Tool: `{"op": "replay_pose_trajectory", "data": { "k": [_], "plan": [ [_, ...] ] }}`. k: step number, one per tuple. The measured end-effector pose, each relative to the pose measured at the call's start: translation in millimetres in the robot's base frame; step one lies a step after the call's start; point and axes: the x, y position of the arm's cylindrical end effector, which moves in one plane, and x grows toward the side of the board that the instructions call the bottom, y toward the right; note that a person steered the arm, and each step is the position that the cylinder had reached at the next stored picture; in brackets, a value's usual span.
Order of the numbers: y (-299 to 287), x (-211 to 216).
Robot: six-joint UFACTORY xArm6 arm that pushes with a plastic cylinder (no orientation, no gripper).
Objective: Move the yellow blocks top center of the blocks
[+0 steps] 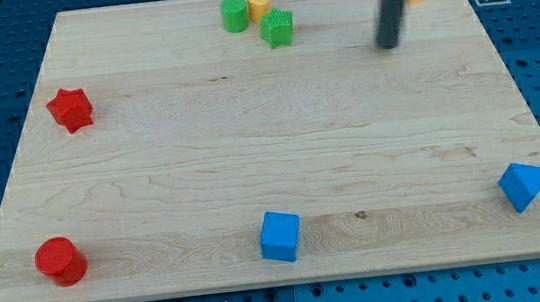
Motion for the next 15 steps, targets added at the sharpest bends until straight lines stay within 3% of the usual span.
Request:
{"op": "replay_pose_trajectory", "data": {
  "k": [1, 2, 3, 12, 15],
  "plan": [
    [82.1, -32.0],
    [136.8, -92.7],
    [137.5, -102.2],
    [-3.6, -112.7],
    [-27.6, -78.5]
  ]
}}
